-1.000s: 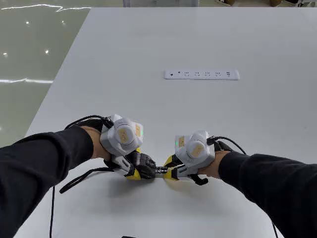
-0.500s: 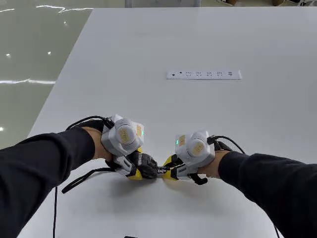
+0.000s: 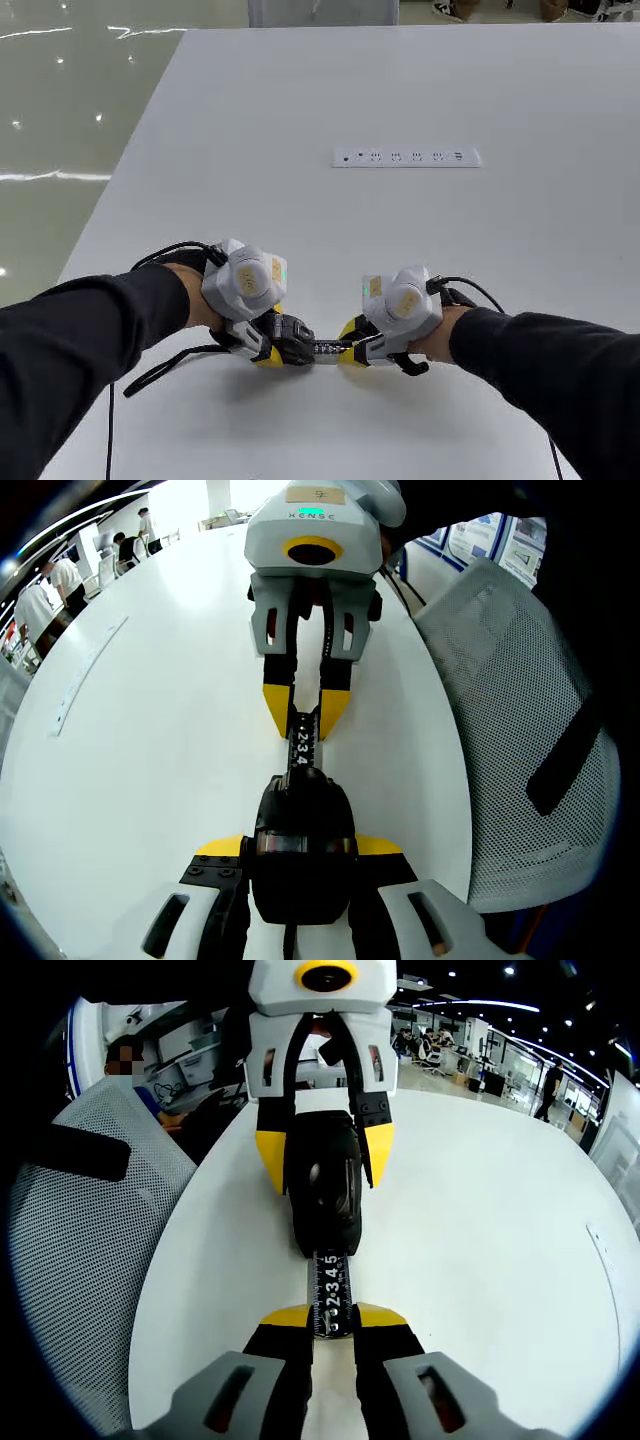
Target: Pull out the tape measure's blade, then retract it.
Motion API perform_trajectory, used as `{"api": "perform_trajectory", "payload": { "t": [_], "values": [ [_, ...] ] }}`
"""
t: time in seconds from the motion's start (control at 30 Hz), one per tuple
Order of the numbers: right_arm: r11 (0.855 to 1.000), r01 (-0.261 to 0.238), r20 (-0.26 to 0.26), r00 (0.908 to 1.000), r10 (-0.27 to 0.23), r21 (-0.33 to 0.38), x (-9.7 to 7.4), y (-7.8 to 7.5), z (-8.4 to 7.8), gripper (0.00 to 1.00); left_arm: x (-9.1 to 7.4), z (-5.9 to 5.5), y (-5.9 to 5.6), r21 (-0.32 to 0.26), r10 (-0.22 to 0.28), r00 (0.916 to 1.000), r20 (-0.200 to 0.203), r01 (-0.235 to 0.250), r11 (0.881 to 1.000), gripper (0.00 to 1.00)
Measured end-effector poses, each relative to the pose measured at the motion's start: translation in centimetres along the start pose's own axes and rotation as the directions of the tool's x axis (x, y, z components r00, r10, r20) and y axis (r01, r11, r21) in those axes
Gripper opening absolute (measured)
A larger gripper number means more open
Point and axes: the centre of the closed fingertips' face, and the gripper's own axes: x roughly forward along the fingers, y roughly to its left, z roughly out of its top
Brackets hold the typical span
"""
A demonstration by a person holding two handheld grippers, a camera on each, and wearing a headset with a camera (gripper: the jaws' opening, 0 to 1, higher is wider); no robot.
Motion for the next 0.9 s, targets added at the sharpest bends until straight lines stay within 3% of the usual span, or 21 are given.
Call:
{"api": "perform_trajectory", "payload": {
  "t": [0.9],
  "values": [
    [1.0, 0.017, -0.057, 0.9983, -0.015, 0.026, -2.7, -0.2, -3.4, 0.11, 0.1, 0.0, -0.1, 0.008, -0.001, 1.0, -0.005, 0.001, 1.0, 0.34]
  ]
}}
